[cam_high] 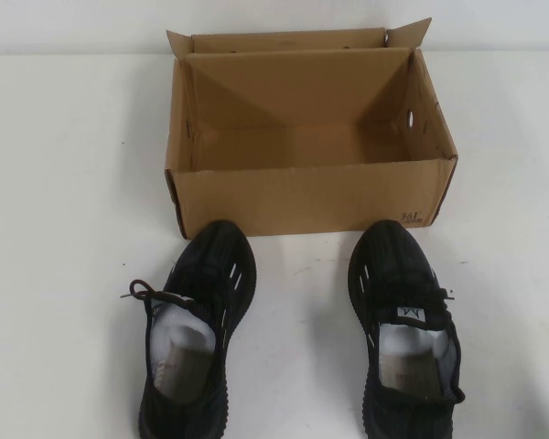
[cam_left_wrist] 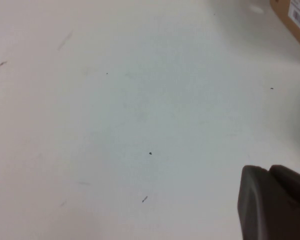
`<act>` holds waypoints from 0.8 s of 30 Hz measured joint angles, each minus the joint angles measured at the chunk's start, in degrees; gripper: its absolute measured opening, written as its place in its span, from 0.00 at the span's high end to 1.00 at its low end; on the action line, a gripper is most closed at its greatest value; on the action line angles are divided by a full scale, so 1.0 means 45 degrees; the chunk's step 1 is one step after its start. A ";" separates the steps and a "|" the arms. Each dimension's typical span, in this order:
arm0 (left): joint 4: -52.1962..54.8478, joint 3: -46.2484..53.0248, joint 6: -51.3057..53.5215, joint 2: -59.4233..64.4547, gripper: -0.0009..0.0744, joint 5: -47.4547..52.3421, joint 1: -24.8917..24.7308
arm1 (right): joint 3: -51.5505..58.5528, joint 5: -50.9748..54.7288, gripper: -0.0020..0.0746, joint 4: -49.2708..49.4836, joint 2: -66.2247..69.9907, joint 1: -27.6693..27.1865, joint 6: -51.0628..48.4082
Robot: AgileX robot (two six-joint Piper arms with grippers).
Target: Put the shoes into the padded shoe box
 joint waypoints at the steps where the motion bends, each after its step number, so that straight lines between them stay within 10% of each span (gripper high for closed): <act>1: 0.0000 0.0000 0.0000 0.0000 0.99 0.0000 0.0000 | 0.0000 -0.0342 0.98 0.0739 0.0000 0.0000 0.0169; 14: 0.0000 0.0000 0.0000 0.0000 0.99 0.0000 0.0000 | 0.0000 -0.3323 0.98 0.7795 0.0000 0.0000 0.0315; 24: 0.0000 0.0000 0.0000 0.0000 0.99 0.0000 0.0000 | -0.3052 0.1981 0.98 0.6994 0.2716 0.0000 0.0315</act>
